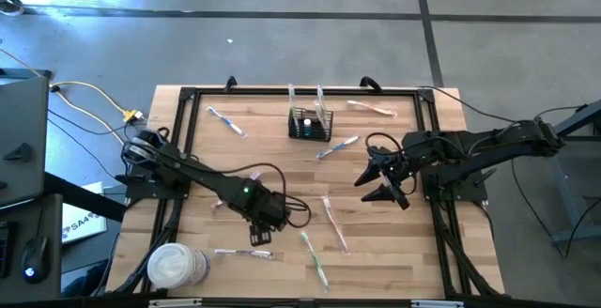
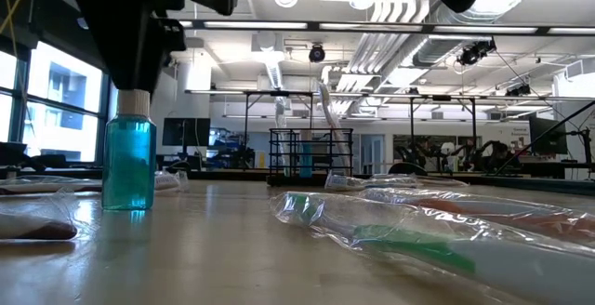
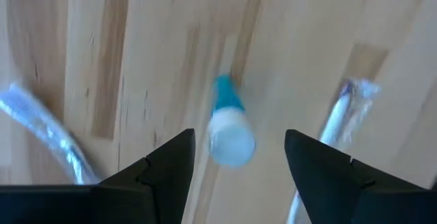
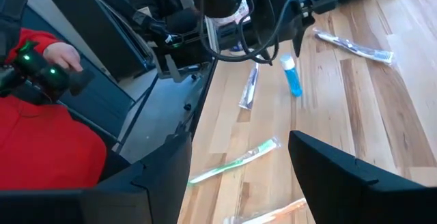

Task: Pick & Place toothbrushing station
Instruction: Put the blue mouthwash into the mesh organizer

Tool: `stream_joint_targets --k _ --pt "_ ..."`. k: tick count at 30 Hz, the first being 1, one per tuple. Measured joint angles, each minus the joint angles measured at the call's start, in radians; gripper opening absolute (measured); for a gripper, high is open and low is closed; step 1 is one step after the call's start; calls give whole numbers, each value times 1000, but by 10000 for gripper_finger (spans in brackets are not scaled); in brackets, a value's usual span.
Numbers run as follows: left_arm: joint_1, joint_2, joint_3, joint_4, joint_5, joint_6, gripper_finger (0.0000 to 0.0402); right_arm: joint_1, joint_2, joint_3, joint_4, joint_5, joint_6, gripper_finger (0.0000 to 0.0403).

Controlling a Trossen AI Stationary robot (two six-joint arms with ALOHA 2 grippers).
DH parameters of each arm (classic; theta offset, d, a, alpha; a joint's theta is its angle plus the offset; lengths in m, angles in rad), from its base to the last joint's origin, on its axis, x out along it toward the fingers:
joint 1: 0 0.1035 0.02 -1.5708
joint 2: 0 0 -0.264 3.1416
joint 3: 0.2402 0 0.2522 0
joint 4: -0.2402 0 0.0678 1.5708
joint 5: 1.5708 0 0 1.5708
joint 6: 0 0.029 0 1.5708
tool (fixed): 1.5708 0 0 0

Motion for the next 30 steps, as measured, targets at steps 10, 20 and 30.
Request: stream_joint_targets --k 10,20,30 --pt "0 33 2 6 -21 -19 225 1 0 0 0 1 3 239" --pt "0 57 1 8 -32 -10 225 1 0 0 0 3 -3 239" --pt "0 58 0 6 -32 -14 225 1 0 0 -2 1 -6 239"
